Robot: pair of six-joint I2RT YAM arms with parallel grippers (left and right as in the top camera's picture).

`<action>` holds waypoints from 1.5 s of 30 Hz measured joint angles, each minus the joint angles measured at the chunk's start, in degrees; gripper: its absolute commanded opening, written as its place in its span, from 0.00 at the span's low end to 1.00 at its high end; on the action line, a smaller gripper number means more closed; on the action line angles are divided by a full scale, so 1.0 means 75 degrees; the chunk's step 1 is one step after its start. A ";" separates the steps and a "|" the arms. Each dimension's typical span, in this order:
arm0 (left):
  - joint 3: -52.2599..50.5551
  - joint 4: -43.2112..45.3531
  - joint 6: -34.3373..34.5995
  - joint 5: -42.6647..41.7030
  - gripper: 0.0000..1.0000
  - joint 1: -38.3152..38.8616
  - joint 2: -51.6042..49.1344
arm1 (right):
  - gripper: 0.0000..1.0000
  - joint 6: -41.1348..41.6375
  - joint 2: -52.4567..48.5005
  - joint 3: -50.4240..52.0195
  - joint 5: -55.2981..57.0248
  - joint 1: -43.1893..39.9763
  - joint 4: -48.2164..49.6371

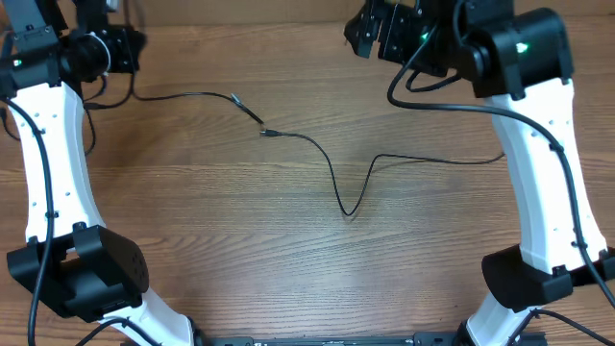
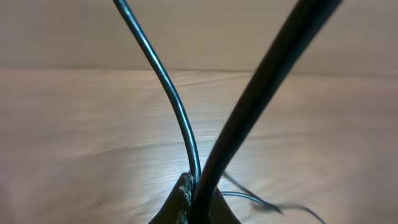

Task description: Untangle cables

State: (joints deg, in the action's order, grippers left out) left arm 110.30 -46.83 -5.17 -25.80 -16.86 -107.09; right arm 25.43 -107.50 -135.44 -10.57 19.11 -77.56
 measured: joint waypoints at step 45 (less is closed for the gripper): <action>-0.0073 -0.3471 0.3491 0.7396 0.04 -0.1888 0.4438 | 1.00 -0.0353 -0.0003 0.3354 0.0332 0.0000 0.0052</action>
State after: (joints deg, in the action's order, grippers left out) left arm 109.75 -72.86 21.02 29.67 -31.03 -73.80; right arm 22.79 -107.53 -110.28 -8.08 19.11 -77.17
